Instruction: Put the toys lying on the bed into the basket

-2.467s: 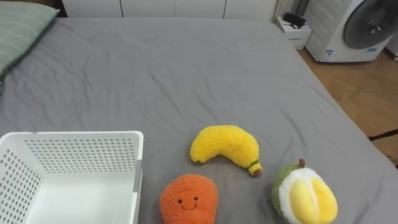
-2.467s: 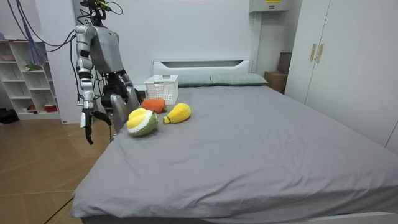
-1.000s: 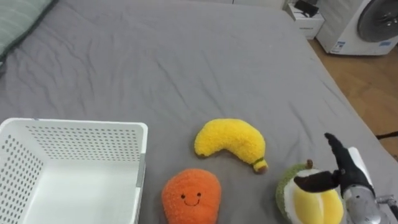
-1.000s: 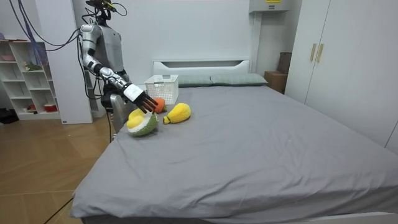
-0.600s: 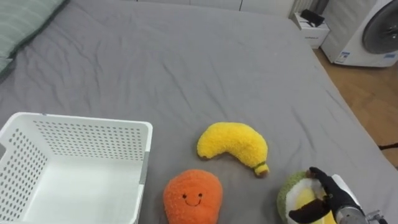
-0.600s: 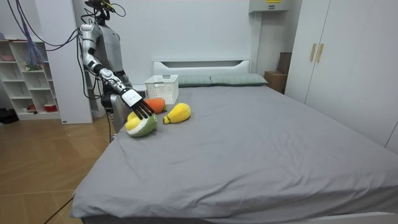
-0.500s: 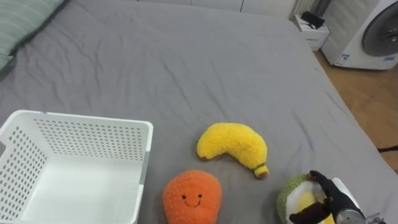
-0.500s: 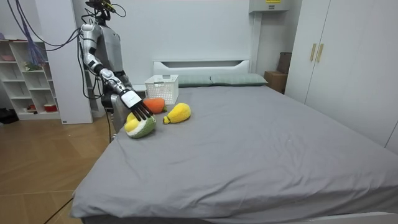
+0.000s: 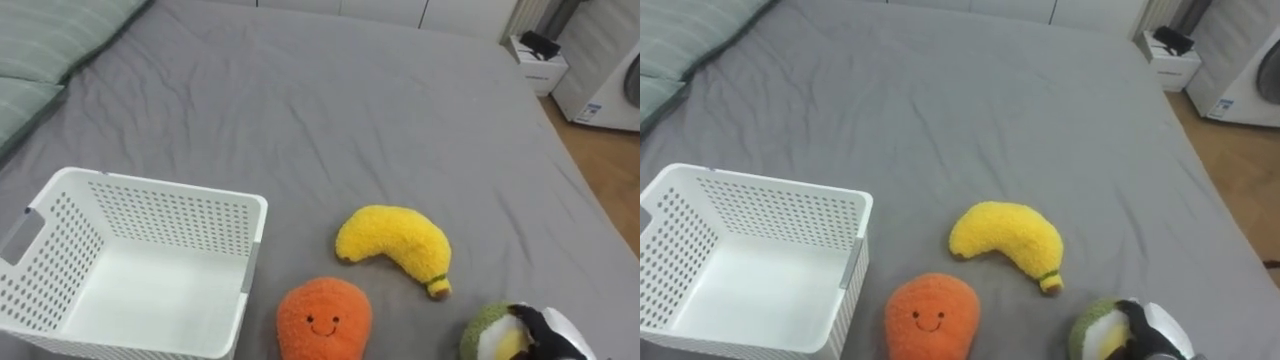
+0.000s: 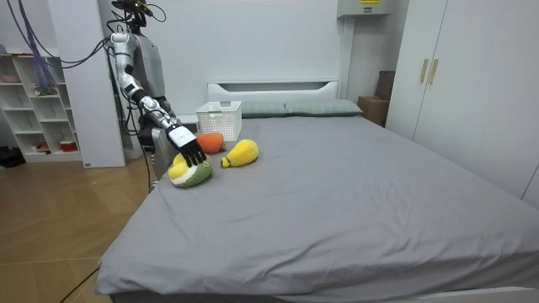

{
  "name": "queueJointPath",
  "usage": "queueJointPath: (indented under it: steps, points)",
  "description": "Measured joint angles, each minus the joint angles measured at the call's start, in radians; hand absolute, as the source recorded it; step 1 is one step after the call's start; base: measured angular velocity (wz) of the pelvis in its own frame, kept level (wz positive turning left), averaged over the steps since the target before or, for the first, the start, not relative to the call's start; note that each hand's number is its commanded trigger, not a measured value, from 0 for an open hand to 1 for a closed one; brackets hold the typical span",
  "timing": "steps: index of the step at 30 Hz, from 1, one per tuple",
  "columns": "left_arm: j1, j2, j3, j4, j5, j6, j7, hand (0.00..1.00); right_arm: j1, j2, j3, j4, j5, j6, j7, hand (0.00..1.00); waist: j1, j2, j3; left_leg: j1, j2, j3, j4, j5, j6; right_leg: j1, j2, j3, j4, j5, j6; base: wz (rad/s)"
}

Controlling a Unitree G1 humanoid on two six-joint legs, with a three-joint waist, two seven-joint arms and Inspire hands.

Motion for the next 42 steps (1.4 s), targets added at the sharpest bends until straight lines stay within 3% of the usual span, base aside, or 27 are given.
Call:
queueJointPath:
  steps: [6,18,21,23,26,31,36,42]
  points:
    - [-0.005,-0.002,-0.021,0.000,0.000,-0.016,0.019,0.00,-0.010,0.003,0.017,0.066,-0.030,-0.004,-0.071,1.00,0.000,0.004,0.0011,0.007,0.000,-0.002,0.001,0.000,0.000,0.008,0.000,0.000,0.000,0.000,0.000,0.00]
    - [-0.008,-0.002,-0.023,0.002,0.001,-0.036,0.023,0.00,-0.004,0.021,0.016,0.070,-0.035,-0.023,-0.065,1.00,-0.003,0.012,0.0059,-0.007,-0.001,-0.002,0.000,0.000,-0.001,-0.005,0.000,-0.001,0.000,0.000,0.000,0.00]
    - [-0.006,-0.002,-0.021,0.003,-0.002,-0.036,0.013,0.00,-0.009,0.021,0.011,0.070,-0.006,-0.022,-0.060,1.00,-0.003,0.010,0.0066,-0.010,-0.001,-0.002,0.000,0.000,-0.001,-0.009,0.000,0.000,0.000,0.000,0.000,0.00]
    - [-0.006,-0.002,-0.021,0.000,-0.003,-0.034,0.012,0.00,-0.011,0.020,0.005,0.054,0.018,-0.011,-0.048,1.00,-0.002,-0.002,0.0020,-0.014,-0.001,-0.001,0.000,0.000,-0.001,-0.013,0.000,0.003,0.000,-0.001,0.000,0.00]
    - [-0.006,-0.002,-0.009,0.000,-0.002,-0.034,0.002,0.00,-0.011,0.020,-0.021,-0.017,0.022,-0.004,-0.011,1.00,-0.018,-0.006,0.0043,-0.017,-0.002,-0.001,0.000,0.000,0.000,-0.017,0.000,0.003,-0.001,-0.001,0.000,0.00]
    - [-0.011,0.002,0.004,0.000,0.000,-0.041,-0.022,0.00,-0.011,0.020,-0.073,-0.309,0.030,-0.006,0.010,1.00,-0.052,-0.016,0.0104,-0.025,-0.002,0.000,0.001,0.002,0.000,-0.025,-0.001,0.003,-0.001,-0.001,0.000,0.00]
    - [-0.022,0.002,0.021,0.003,-0.004,-0.046,-0.037,0.00,-0.018,0.010,-0.099,-0.558,0.107,-0.021,0.005,1.00,-0.053,-0.019,0.0108,-0.025,-0.002,-0.001,0.001,0.002,0.000,-0.026,0.000,0.004,-0.001,-0.001,0.000,0.00]
    - [-0.026,-0.002,0.019,0.006,-0.001,-0.048,-0.046,0.00,-0.089,0.006,-0.072,-0.711,0.149,-0.020,0.039,1.00,-0.050,-0.009,0.0141,-0.026,-0.001,-0.001,0.002,0.002,0.000,-0.027,0.000,0.002,0.004,-0.001,0.000,0.00]
